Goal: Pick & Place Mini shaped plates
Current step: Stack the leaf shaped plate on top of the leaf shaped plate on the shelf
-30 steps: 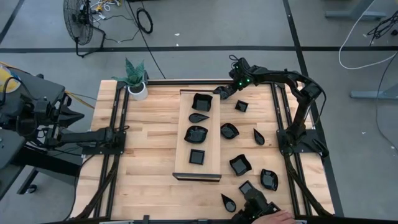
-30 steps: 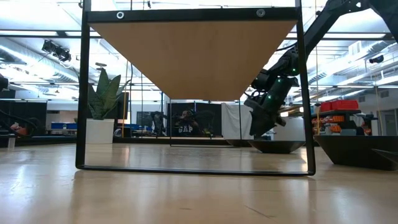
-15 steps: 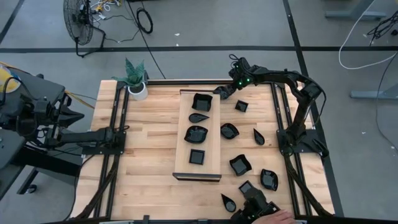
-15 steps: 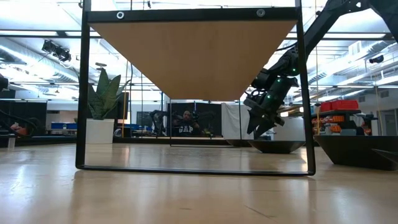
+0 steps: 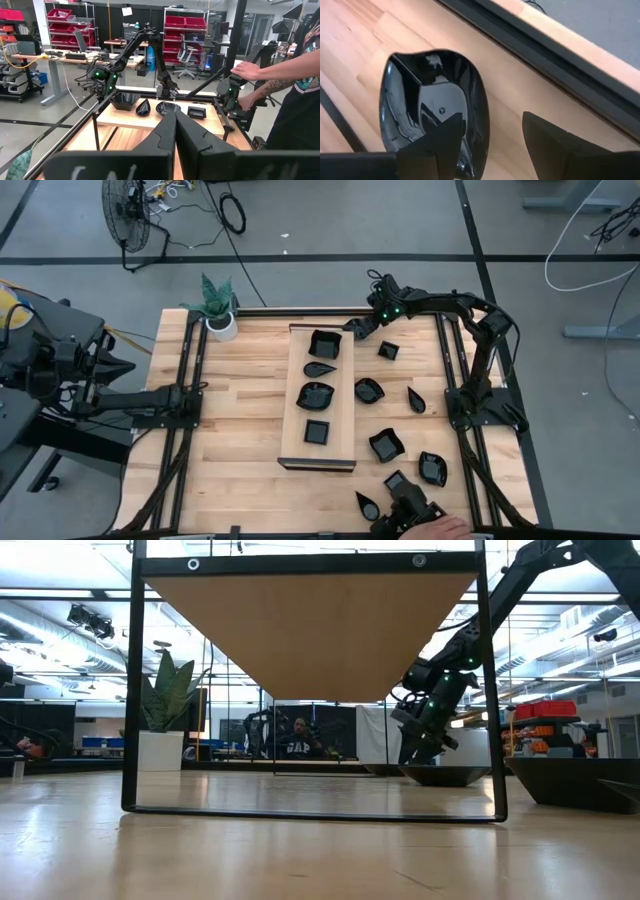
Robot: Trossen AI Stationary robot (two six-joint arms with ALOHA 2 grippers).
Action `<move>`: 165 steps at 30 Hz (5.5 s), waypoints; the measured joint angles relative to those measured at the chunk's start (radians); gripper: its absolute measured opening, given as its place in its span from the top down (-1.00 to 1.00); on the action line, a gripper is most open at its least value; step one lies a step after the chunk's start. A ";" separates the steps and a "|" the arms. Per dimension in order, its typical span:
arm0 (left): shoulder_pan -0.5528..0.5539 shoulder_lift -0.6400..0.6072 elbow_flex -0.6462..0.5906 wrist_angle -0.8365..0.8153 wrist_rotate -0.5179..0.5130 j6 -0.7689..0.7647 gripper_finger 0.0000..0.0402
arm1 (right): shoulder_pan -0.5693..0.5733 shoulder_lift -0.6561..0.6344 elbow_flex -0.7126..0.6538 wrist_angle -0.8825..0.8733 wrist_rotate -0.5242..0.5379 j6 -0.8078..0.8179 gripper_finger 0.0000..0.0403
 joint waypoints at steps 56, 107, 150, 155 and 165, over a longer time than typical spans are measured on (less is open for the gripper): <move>0.000 0.000 0.000 0.000 0.000 0.000 0.93 | -0.001 -0.058 0.003 -0.028 0.001 -0.035 0.99; 0.000 0.000 0.000 0.000 0.000 0.000 0.93 | 0.538 -0.477 0.145 -0.192 -0.149 0.184 1.00; 0.000 0.000 0.000 0.000 0.000 0.000 0.93 | 0.700 -0.183 0.395 -0.415 -0.153 0.256 1.00; 0.000 0.000 0.000 0.000 0.000 0.000 0.93 | 0.700 -0.183 0.395 -0.407 -0.147 0.268 0.95; 0.000 0.000 0.000 0.000 0.000 0.000 0.93 | 0.700 -0.183 0.395 -0.406 -0.146 0.284 0.62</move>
